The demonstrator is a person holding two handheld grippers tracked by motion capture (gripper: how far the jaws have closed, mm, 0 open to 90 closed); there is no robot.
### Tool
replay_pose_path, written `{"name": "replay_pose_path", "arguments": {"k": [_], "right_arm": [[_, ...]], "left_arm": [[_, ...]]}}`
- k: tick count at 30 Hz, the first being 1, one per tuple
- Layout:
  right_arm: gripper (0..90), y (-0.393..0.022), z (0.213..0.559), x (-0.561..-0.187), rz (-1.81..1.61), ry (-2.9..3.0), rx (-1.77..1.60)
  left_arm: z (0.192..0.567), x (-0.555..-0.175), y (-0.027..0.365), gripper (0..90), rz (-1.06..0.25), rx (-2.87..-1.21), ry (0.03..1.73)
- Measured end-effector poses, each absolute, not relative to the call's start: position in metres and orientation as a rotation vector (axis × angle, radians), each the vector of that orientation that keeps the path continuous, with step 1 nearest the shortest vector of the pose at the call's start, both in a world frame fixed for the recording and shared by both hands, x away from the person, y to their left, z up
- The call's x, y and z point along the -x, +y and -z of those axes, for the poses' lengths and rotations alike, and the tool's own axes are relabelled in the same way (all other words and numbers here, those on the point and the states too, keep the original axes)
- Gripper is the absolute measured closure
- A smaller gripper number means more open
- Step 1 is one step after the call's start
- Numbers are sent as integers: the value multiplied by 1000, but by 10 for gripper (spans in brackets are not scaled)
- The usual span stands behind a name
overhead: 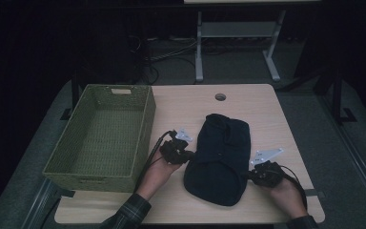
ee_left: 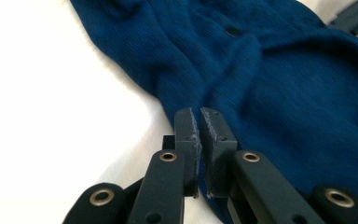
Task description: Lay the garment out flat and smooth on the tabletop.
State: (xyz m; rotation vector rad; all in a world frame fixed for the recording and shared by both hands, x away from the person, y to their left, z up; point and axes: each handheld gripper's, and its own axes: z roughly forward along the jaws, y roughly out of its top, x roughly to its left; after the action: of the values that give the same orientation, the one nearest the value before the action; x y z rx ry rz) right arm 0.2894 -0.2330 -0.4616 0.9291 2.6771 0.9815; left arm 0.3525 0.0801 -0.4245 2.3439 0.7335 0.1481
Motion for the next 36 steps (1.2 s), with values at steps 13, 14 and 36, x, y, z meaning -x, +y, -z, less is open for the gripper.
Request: {"name": "replay_pose_path", "arguments": {"k": [13,14,36], "right_arm": [[900,-241,463,-290,-1001,2671,-953],[900,-241,462,-290,-997,2671,-962],[900,-236,450,-273,-996,2607,-938]], "left_arm": [[453,-364,61,899,-99,-2418,723],[454,-364,64,900,-89,-2414,722],[437,-314,87,900,-103,-2415,660]]}}
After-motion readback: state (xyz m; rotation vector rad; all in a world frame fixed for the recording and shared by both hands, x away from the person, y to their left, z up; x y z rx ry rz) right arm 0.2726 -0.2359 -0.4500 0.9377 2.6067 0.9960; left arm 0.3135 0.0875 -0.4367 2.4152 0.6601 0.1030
